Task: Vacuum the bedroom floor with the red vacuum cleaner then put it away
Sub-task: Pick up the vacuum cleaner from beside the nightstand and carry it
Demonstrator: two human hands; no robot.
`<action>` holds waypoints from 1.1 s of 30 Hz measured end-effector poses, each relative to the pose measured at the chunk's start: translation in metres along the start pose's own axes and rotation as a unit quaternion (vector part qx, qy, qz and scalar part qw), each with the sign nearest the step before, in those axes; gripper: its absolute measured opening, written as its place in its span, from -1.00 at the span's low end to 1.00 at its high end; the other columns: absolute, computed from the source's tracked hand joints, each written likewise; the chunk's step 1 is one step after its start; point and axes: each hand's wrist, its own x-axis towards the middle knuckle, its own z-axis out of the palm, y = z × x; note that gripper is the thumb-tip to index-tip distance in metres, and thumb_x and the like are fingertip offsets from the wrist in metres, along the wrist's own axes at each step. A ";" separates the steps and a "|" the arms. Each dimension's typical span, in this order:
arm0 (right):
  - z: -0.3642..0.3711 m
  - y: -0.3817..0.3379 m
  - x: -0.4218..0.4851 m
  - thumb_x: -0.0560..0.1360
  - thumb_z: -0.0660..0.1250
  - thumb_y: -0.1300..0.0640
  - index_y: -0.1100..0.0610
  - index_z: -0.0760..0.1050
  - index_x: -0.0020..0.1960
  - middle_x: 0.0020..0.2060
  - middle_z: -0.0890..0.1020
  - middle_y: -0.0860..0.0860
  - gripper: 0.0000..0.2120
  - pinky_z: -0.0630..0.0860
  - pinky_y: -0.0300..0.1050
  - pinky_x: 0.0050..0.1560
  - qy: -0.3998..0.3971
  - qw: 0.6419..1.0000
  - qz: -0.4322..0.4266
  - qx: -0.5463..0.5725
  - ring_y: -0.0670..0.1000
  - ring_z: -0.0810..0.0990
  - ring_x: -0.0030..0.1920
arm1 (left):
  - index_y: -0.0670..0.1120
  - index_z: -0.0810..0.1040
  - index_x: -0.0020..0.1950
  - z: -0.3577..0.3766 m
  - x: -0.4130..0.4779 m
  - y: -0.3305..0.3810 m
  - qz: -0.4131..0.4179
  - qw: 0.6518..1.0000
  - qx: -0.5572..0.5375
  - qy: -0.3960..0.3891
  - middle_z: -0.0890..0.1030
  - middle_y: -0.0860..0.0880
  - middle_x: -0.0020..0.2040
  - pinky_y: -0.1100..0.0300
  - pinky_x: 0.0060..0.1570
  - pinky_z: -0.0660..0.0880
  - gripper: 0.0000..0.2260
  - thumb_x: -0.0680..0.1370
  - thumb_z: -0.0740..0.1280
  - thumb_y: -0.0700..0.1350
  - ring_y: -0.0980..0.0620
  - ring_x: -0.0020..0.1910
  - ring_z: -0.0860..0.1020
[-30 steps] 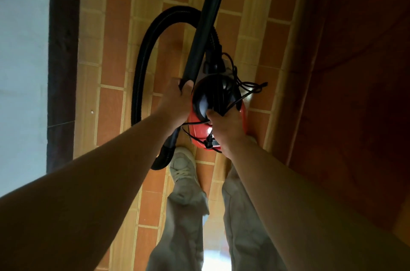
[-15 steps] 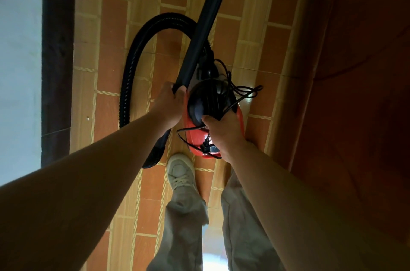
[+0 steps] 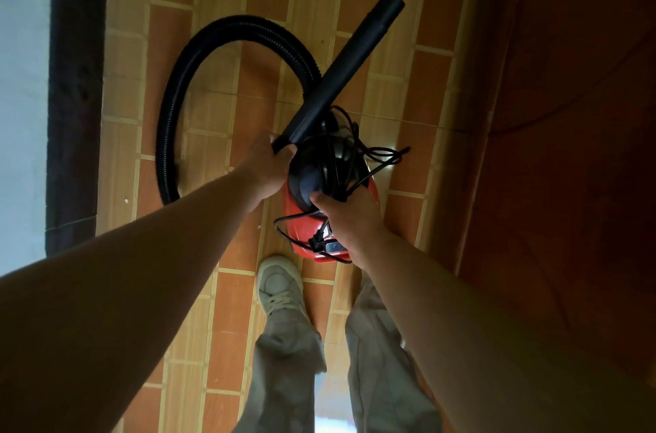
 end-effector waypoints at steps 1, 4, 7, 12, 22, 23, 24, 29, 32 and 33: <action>-0.001 0.001 0.000 0.55 0.50 0.09 0.08 0.62 0.12 -0.09 0.68 -0.09 -0.83 0.57 -0.12 -0.07 0.000 1.000 0.003 -0.001 -0.11 0.63 -0.08 | -0.12 0.42 0.36 0.000 0.000 -0.002 -0.001 1.000 0.004 0.000 0.43 0.06 -0.13 0.29 -0.31 0.31 -0.70 0.69 0.24 0.00 0.19 -0.23 0.40; -0.001 0.004 0.000 0.54 0.50 0.06 0.12 0.63 0.14 -0.09 0.69 -0.08 -0.78 0.62 -0.03 -0.02 0.004 1.000 0.001 -0.003 -0.10 0.64 -0.09 | -0.12 0.40 0.38 -0.002 0.000 -0.006 0.000 1.000 0.015 -0.003 0.42 0.07 -0.17 0.29 -0.34 0.32 -0.70 0.69 0.24 -0.02 0.18 -0.26 0.39; 0.000 0.005 -0.001 0.55 0.50 0.03 0.12 0.63 0.18 -0.06 0.70 -0.05 -0.74 0.59 -0.09 -0.04 0.007 1.000 -0.003 -0.012 -0.05 0.66 -0.05 | -0.12 0.41 0.39 -0.005 0.003 -0.007 0.002 0.999 0.032 -0.007 0.50 0.00 -0.08 0.25 -0.34 0.34 -0.69 0.69 0.25 -0.02 0.15 -0.24 0.44; -0.001 0.004 -0.001 0.54 0.50 0.01 0.12 0.63 0.17 -0.05 0.69 -0.07 -0.73 0.56 -0.13 -0.05 0.006 1.000 0.005 -0.020 -0.08 0.63 -0.08 | -0.11 0.35 0.48 -0.010 0.006 -0.009 -0.012 0.999 0.040 -0.005 0.50 -0.08 0.08 0.25 -0.32 0.38 -0.63 0.69 0.23 -0.04 0.11 -0.22 0.47; -0.005 0.006 -0.008 0.54 0.51 0.06 -0.01 0.59 0.07 -0.03 0.69 -0.10 -0.85 0.56 -0.15 0.01 0.007 1.000 -0.018 0.012 -0.08 0.65 -0.01 | -0.12 0.39 0.47 -0.017 -0.010 -0.023 0.011 0.999 0.019 0.031 0.51 0.01 0.09 0.38 -0.30 0.34 -0.66 0.69 0.23 -0.10 0.28 -0.24 0.42; -0.005 0.006 -0.008 0.54 0.51 0.06 0.00 0.59 0.07 -0.02 0.70 -0.08 -0.85 0.59 -0.10 0.06 0.012 1.000 -0.018 0.011 -0.04 0.66 0.02 | -0.12 0.38 0.48 -0.017 -0.014 -0.027 0.009 0.999 0.010 0.037 0.49 0.03 0.12 0.40 -0.27 0.34 -0.64 0.68 0.24 -0.10 0.28 -0.21 0.43; -0.005 0.006 -0.010 0.54 0.51 0.06 0.01 0.59 0.06 -0.02 0.70 -0.06 -0.85 0.61 -0.02 0.10 0.017 1.000 -0.017 0.010 0.00 0.67 0.04 | -0.11 0.37 0.49 -0.016 -0.018 -0.030 0.008 0.999 0.002 0.040 0.49 0.03 0.16 0.39 -0.21 0.36 -0.63 0.68 0.24 -0.10 0.26 -0.14 0.47; -0.009 0.008 -0.016 0.56 0.48 0.09 0.11 0.62 0.10 -0.08 0.68 -0.04 -0.84 0.53 -0.15 -0.13 0.043 0.999 0.006 0.024 -0.07 0.63 -0.09 | -0.08 0.44 0.40 -0.004 -0.054 -0.049 0.016 0.999 -0.006 0.045 0.52 0.00 0.25 0.09 0.29 0.44 -0.68 0.64 0.25 -0.14 0.04 0.25 0.50; -0.012 0.008 -0.020 0.55 0.47 0.18 0.14 0.63 0.13 -0.05 0.70 -0.02 -0.83 0.55 -0.15 -0.06 0.062 0.998 0.002 0.032 0.00 0.66 -0.04 | -0.09 0.47 0.35 0.010 -0.078 -0.053 0.020 0.999 -0.024 0.023 0.56 0.01 0.22 0.13 0.27 0.45 -0.74 0.66 0.25 -0.15 0.07 0.21 0.53; -0.013 0.008 -0.021 0.55 0.47 0.19 0.11 0.61 0.09 -0.07 0.69 -0.03 -0.87 0.56 -0.14 -0.06 0.062 0.998 0.007 0.028 0.00 0.66 -0.05 | -0.10 0.46 0.36 0.016 -0.086 -0.054 0.020 0.999 -0.027 0.008 0.55 0.02 0.22 0.17 0.23 0.43 -0.74 0.67 0.24 -0.14 0.09 0.20 0.51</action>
